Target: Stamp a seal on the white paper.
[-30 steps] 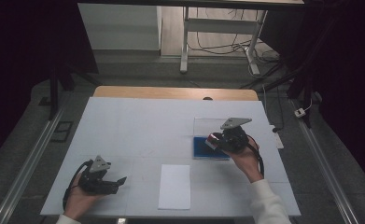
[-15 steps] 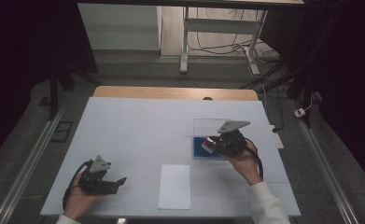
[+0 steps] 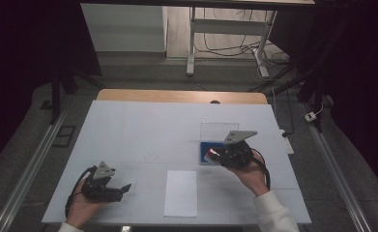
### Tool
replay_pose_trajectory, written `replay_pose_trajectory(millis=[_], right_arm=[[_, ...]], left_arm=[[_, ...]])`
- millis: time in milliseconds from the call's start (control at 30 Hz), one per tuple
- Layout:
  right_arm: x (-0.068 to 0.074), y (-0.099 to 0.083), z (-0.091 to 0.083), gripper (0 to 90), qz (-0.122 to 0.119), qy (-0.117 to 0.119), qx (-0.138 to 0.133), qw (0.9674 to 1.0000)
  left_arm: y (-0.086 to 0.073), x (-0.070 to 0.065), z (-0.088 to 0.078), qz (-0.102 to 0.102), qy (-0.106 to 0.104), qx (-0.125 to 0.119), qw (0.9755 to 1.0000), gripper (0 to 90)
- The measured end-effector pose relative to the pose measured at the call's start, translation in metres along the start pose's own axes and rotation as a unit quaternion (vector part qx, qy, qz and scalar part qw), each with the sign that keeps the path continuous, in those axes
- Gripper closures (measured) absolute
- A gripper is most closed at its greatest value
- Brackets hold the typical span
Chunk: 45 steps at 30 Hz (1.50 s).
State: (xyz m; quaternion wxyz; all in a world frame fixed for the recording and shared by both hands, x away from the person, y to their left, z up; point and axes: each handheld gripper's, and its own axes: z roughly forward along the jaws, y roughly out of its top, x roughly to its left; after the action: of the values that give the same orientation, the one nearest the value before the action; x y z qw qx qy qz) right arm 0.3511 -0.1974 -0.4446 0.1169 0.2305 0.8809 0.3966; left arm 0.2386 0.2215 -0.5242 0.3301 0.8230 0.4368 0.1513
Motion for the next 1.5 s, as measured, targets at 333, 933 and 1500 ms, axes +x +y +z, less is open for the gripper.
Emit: replay_pose_trajectory(millis=[333, 933, 1500], right_arm=[[0.019, -0.005, 0.000, 69.7, -0.014, 0.015, 0.002, 0.9998], [0.056, 0.002, 0.014, 69.7, -0.046, 0.062, 0.012, 0.9970], [0.090, 0.007, 0.042, 69.7, -0.093, 0.086, 0.039, 0.9912]], left_arm=[[0.000, 0.000, 0.001, 0.001, -0.002, 0.000, 1.0000, 17.7], [0.001, 0.000, 0.001, 0.000, -0.004, -0.001, 1.0000, 17.8], [0.001, -0.001, 0.000, 0.000, -0.006, -0.003, 1.0000, 17.7]])
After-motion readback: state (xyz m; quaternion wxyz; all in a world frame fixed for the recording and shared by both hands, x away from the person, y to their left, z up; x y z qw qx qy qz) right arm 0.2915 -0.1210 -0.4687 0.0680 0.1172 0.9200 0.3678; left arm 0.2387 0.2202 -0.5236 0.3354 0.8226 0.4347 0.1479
